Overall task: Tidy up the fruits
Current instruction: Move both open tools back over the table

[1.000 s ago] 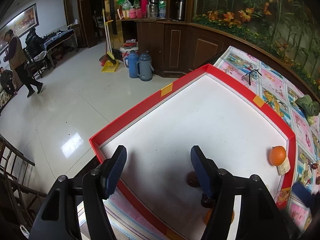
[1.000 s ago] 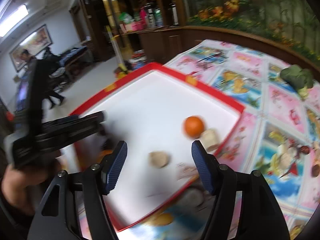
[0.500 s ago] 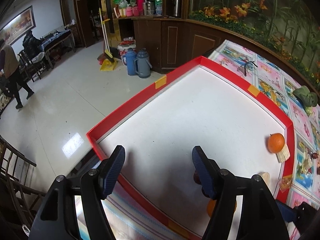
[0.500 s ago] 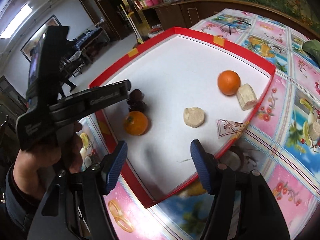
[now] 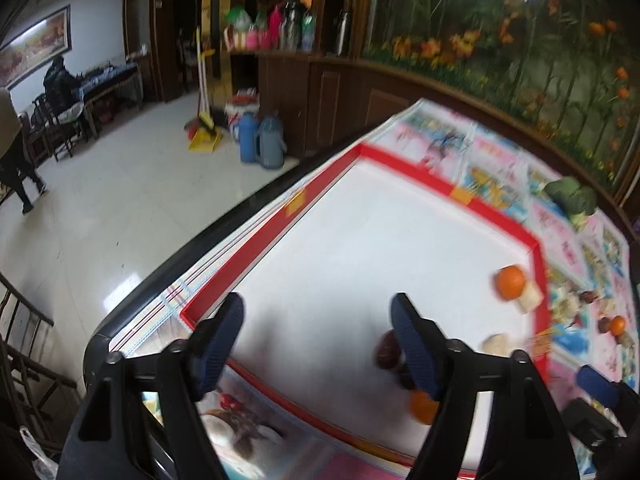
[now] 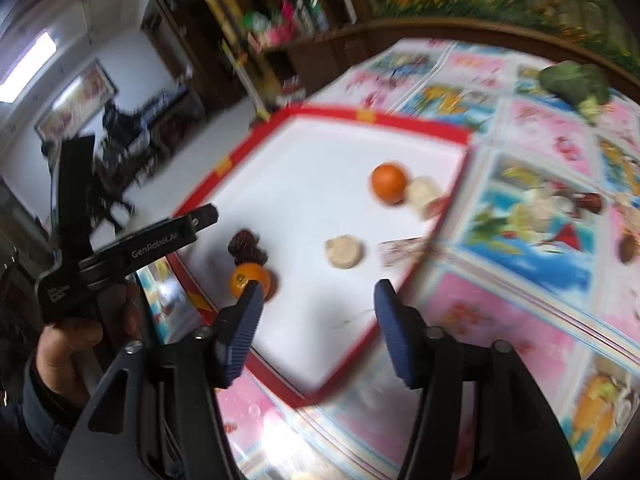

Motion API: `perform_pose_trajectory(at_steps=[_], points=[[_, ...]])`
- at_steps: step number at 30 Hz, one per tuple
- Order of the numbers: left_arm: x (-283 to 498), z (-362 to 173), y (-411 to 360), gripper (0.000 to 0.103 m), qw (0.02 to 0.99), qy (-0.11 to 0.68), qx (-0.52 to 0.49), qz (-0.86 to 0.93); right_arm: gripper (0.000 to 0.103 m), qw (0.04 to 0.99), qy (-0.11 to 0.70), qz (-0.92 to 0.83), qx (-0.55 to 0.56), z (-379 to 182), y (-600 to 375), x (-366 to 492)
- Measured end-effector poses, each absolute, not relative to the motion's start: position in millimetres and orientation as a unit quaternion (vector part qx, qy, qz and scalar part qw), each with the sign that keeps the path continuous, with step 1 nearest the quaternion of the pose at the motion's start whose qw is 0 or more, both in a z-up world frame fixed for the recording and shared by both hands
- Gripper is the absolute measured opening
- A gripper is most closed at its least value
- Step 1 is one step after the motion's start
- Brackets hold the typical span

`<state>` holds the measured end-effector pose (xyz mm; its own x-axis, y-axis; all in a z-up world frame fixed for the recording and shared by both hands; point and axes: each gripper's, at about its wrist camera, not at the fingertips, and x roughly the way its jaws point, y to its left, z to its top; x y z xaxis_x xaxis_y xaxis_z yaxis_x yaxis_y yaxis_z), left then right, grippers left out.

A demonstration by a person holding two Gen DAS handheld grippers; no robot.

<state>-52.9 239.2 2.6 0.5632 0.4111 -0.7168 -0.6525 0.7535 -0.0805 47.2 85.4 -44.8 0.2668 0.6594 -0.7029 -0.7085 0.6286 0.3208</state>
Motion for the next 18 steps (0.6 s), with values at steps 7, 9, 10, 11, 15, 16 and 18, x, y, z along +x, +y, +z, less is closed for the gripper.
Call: perform_pose_trajectory(at_steps=[7,9,10,11,15,16,18], points=[[-38,19,172,0.086,0.903,0.336,-0.135,0.232,0.103,0.866,0.365,0.342,-0.01,-18,-19,49],[-28,17,146,0.087,0.911,0.345,-0.116,0.197,0.103,0.889,0.354,0.288,-0.029,-17,-55,51],[-20,15,129,0.087,0.914,0.352,-0.103,0.174,0.103,0.897,0.358,0.255,-0.041,-19,-73,55],[-15,13,118,0.087,0.915,0.359,-0.096,0.159,0.103,0.902,0.363,0.228,-0.047,-21,-88,58],[8,2,75,0.087,0.915,0.383,-0.071,0.108,0.103,0.912,0.38,0.136,-0.071,-35,-137,78],[12,-1,65,0.087,0.915,0.387,-0.067,0.097,0.103,0.913,0.381,0.129,-0.072,-36,-143,83],[27,-4,44,0.087,0.915,0.392,-0.056,0.082,0.103,0.914,0.382,0.119,-0.063,-42,-160,97]])
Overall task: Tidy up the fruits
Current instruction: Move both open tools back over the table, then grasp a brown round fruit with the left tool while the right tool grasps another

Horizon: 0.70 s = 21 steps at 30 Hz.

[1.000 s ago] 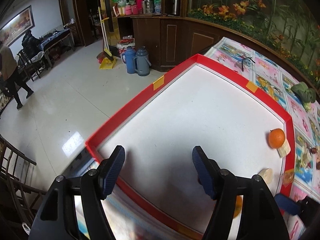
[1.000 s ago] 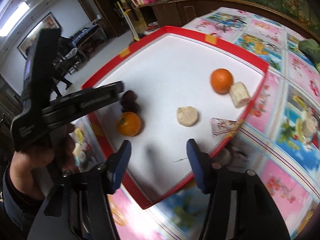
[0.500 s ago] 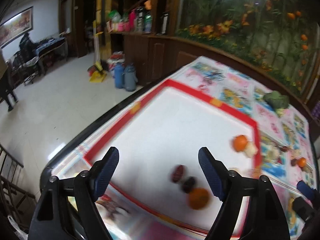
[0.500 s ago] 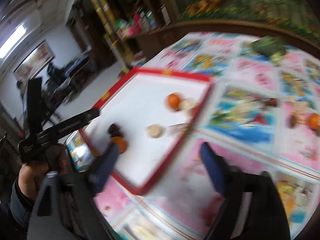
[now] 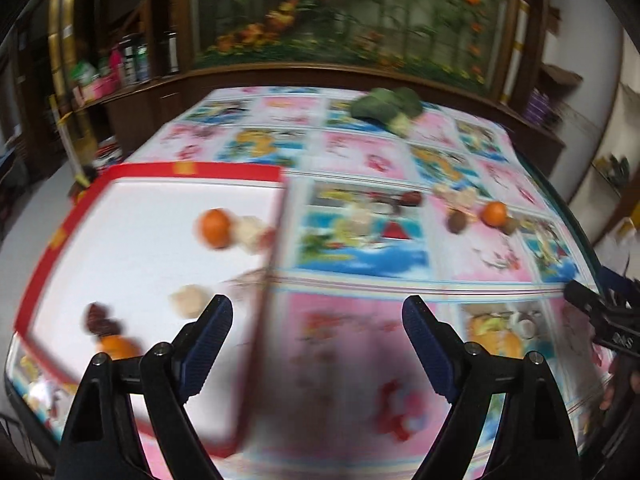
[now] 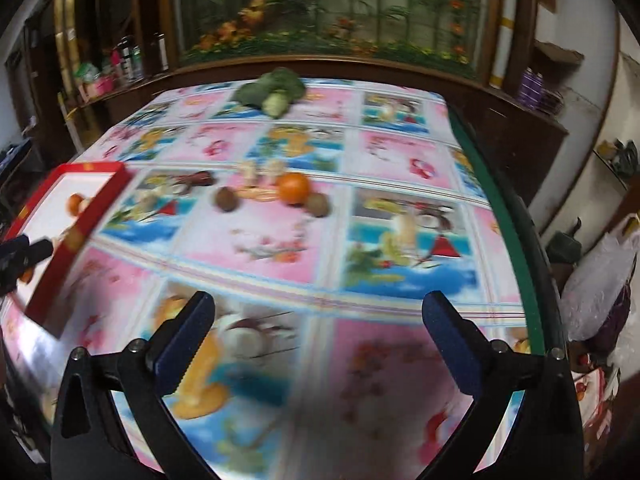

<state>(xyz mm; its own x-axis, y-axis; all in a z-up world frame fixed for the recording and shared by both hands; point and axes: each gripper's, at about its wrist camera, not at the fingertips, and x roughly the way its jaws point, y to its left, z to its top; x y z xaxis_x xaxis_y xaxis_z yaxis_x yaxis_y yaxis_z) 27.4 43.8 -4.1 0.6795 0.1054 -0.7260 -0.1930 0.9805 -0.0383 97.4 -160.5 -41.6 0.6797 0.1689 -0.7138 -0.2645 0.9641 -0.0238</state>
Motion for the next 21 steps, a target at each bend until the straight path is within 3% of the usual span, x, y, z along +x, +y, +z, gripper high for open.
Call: perform_pose_trajectory(at_steps=[6,10,15,17,19,21], points=[[49,-15,10,0.087,0.913,0.403,-0.039,0.058,0.101,0.911,0.391,0.119,-0.055,-59,-162,144],[61,-23,2,0.087,0.909,0.41,-0.038,0.055,0.077,0.906,0.404,0.114,-0.057,-70,-155,170],[79,-31,-2,0.087,0.906,0.418,-0.039,0.052,0.068,0.903,0.408,0.12,-0.067,-73,-143,197],[86,-34,-4,0.087,0.906,0.419,-0.04,0.05,0.052,0.901,0.408,0.126,-0.074,-76,-138,204],[93,-36,-8,0.087,0.905,0.42,-0.038,0.047,0.024,0.9,0.41,0.128,-0.079,-78,-134,207],[102,-38,-14,0.087,0.906,0.42,-0.035,0.042,0.024,0.899,0.412,0.121,-0.084,-80,-134,207]])
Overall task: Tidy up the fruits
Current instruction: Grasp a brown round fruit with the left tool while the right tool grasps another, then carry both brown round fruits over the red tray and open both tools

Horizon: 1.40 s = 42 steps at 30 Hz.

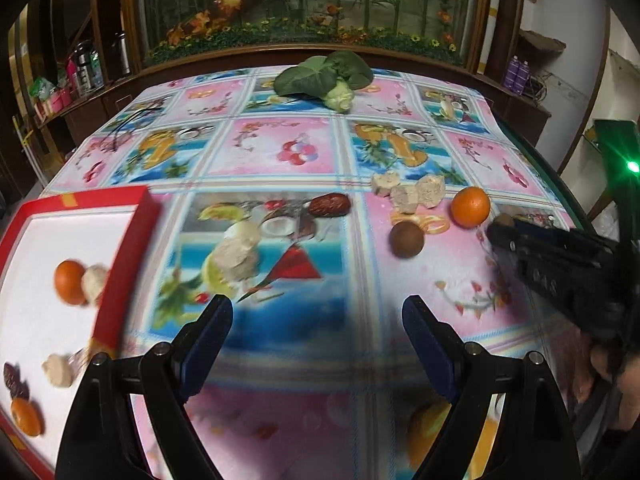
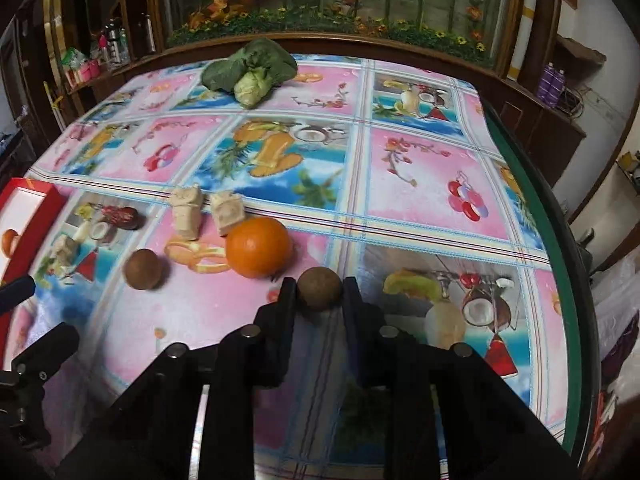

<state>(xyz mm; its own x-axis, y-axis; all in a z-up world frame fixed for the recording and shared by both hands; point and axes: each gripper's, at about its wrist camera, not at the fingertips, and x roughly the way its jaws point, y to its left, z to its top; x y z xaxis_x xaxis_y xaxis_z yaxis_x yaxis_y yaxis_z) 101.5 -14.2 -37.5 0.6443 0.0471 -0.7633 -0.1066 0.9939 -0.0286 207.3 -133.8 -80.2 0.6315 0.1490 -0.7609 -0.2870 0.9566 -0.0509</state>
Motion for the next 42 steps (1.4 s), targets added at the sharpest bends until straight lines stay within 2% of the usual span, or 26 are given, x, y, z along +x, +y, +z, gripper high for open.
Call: perform_pose_trajectory(at_steps=[9,10,11,12,13,14,24,42], points=[[142,-45,-45,0.086,0.905,0.424,-0.026,0.026,0.024,0.908,0.401,0.119,-0.035,-69,-169,169],[145,-47,-47,0.079,0.903,0.427,-0.027,0.025,0.024,0.909,0.398,0.119,-0.029,-69,-171,167],[148,-49,-50,0.068,0.901,0.433,-0.02,0.031,0.024,0.911,0.394,0.12,-0.02,-68,-175,164],[149,-47,-51,0.05,0.903,0.427,-0.015,0.03,0.024,0.913,0.389,0.122,-0.01,-67,-179,161],[148,-46,-54,0.023,0.906,0.424,-0.005,0.025,0.024,0.914,0.386,0.123,-0.007,-66,-180,161],[147,-46,-55,0.021,0.905,0.425,0.002,0.024,0.024,0.915,0.383,0.124,-0.003,-65,-181,160],[106,-36,-51,0.021,0.908,0.418,0.002,0.025,0.024,0.914,0.383,0.132,-0.012,-63,-175,153],[34,-24,-15,0.021,0.916,0.398,-0.027,0.043,0.024,0.918,0.369,0.144,-0.033,-46,-136,62]])
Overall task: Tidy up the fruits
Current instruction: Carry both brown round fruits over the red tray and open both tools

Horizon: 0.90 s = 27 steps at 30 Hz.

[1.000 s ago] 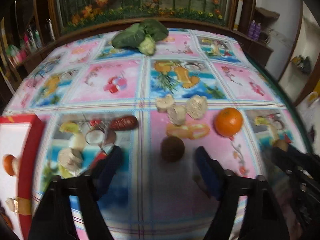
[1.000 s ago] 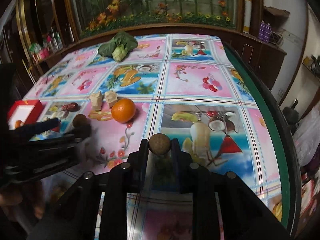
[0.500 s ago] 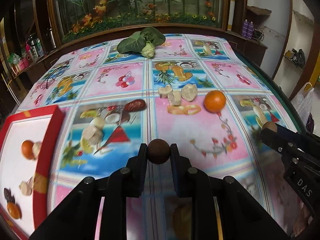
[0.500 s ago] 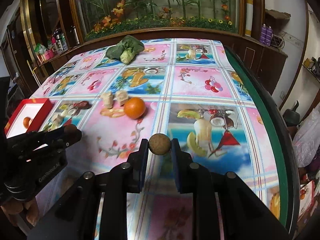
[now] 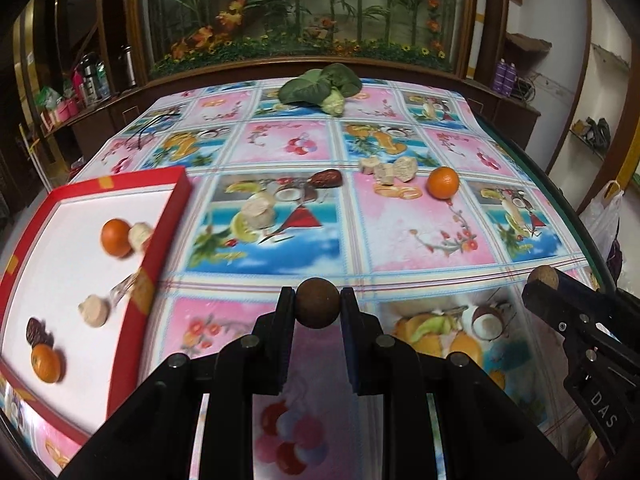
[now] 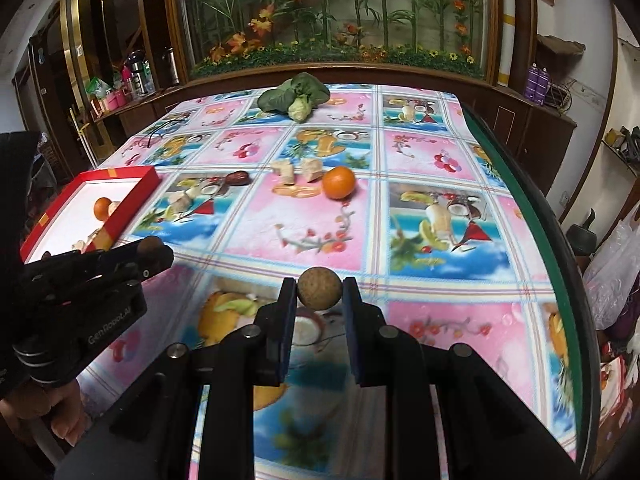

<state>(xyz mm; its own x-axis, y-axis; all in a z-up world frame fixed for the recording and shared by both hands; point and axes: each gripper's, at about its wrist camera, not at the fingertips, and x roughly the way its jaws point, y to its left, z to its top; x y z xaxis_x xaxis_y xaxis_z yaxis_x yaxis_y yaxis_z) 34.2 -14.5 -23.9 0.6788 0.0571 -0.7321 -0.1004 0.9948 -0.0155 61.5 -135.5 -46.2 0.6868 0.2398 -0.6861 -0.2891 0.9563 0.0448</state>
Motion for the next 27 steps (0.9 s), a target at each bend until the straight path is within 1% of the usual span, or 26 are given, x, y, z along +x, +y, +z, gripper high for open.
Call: perform_pose_trajectory(at_steps=[7,27], points=[[25,-29,-3,0.021,0.918,0.392,-0.038,0.052,0.024,0.922,0.365,0.123,-0.033,-53,-124,57],[18,-31,0,0.021,0.925,0.373,-0.031,0.072,0.024,0.933,0.342,0.106,-0.018,-59,-121,53]])
